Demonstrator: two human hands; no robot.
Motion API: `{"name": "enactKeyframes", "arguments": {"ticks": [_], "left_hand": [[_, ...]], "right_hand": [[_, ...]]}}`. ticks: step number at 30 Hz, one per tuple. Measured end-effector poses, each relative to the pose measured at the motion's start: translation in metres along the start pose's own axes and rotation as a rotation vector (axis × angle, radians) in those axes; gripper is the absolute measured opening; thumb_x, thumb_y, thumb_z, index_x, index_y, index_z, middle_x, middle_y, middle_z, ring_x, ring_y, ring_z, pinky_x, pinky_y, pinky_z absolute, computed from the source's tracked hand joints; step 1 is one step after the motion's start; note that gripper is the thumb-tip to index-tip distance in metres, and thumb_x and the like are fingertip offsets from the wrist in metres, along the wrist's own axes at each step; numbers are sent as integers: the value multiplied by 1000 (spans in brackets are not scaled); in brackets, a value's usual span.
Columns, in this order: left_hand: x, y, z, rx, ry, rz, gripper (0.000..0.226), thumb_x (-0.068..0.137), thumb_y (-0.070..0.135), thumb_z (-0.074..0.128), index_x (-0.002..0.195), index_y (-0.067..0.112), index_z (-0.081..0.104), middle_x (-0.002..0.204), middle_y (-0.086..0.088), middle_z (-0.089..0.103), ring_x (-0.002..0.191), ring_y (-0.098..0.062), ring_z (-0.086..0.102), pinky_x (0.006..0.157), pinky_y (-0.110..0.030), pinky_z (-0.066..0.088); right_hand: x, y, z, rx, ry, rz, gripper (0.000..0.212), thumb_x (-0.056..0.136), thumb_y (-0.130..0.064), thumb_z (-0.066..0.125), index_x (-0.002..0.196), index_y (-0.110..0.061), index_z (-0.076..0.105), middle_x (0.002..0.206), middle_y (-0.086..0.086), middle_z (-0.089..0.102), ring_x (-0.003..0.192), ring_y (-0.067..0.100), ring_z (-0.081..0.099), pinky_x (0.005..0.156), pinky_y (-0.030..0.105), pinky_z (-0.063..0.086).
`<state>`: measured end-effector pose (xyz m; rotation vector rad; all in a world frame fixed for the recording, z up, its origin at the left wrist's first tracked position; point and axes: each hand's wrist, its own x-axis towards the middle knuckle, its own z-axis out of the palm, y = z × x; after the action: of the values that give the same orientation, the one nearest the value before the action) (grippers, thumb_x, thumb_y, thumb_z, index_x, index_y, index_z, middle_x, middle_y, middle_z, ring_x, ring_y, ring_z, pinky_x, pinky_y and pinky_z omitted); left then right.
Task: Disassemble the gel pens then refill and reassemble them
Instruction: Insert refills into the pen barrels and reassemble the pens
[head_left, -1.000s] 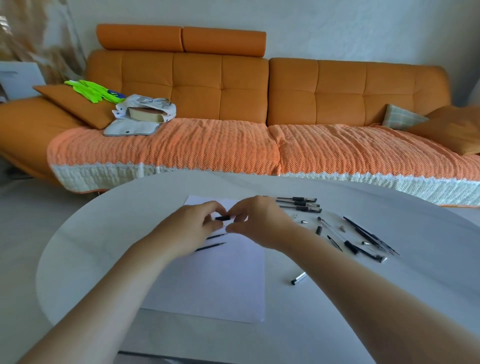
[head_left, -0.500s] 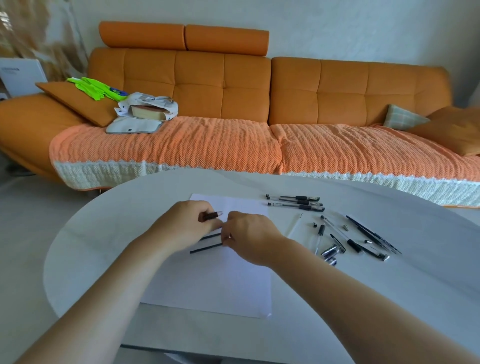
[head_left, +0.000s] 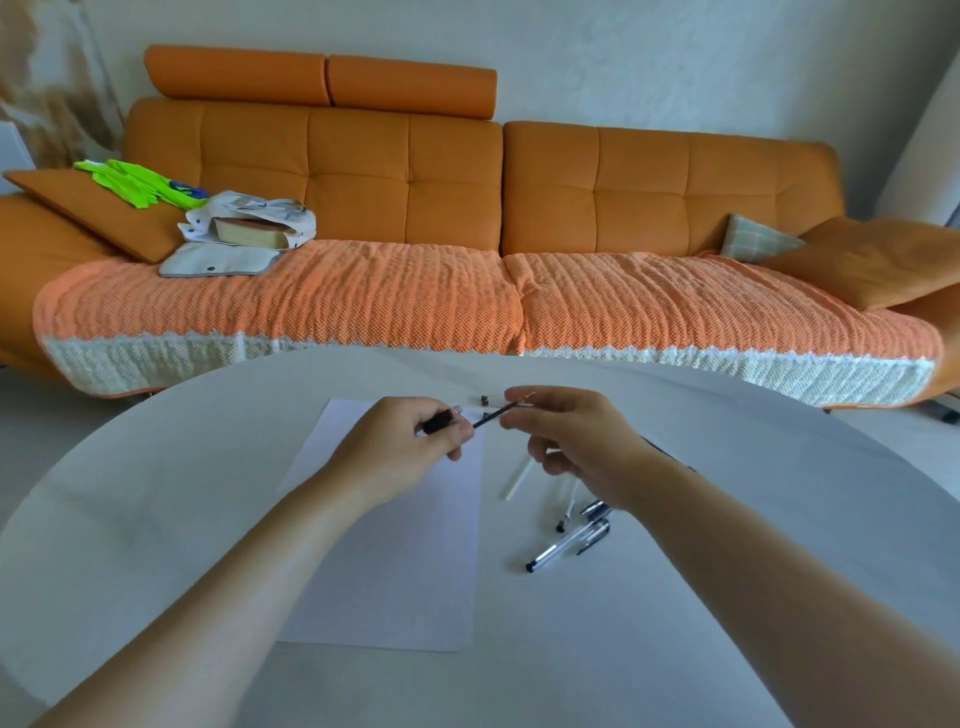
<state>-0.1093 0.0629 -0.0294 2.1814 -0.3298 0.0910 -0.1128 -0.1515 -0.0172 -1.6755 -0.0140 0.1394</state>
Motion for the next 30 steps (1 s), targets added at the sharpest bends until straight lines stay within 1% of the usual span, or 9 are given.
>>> {"name": "enactKeyframes", "arguments": {"ticks": [2,4,6,8,10,14,19,22,30], "left_hand": [[1,10,16,-62,-38,28,26,92,34,65,71,20,71,65,22,65,61,9,52,61,-20,36],[1,18,33,-67,-84,44,25,93,34,63,73,21,70,58,20,60,53,2,46,57,-19,34],[3,22,45,-95,-87,54,21,93,37,62,81,22,70,64,15,64,56,-2,46,60,-23,36],[6,23,50,-133,-97,37,14,95,41,57,98,31,67,76,12,71,63,-5,52,65,-25,41],[8,21,52,-133,-110,25,13,98,41,51,105,41,63,76,10,70,62,-9,52,64,-25,42],[11,14,53,-77,-113,59,21,101,33,47,100,42,66,67,9,61,60,-10,47,61,-27,39],[11,15,58,-85,-118,44,19,101,32,49,98,40,66,76,7,67,50,-6,46,57,-26,41],[10,18,62,-114,-139,43,19,101,30,49,98,37,67,77,8,67,47,-14,48,56,-28,44],[9,27,65,-223,-120,-4,24,104,24,43,97,27,66,70,10,61,50,-19,49,51,-15,40]], "right_hand": [[-7,9,-8,114,-92,51,16,88,-12,72,103,-6,74,85,5,70,56,15,53,51,27,41],[-12,16,-13,180,-122,65,13,91,-16,68,96,-5,72,88,5,71,56,16,54,50,25,42],[-13,19,-20,214,-92,61,15,91,-18,67,95,-4,69,88,6,72,59,17,59,51,26,46],[-11,17,-28,271,-26,50,16,93,-17,65,98,-2,68,91,8,73,65,18,66,52,26,51],[-9,15,-38,354,63,33,14,95,-14,62,98,-2,69,90,11,73,68,19,70,51,25,54],[-7,16,-50,433,122,3,14,95,-12,62,95,0,68,85,13,72,72,21,73,55,25,57],[-6,17,-52,468,115,-8,16,95,-11,62,96,3,68,82,12,73,77,22,73,61,26,59],[-7,17,-54,461,119,-17,15,94,-12,63,95,3,68,84,13,73,80,23,73,63,27,59],[-7,14,-57,459,146,-17,14,94,-11,63,92,2,68,86,15,73,84,26,74,64,29,60]]}}
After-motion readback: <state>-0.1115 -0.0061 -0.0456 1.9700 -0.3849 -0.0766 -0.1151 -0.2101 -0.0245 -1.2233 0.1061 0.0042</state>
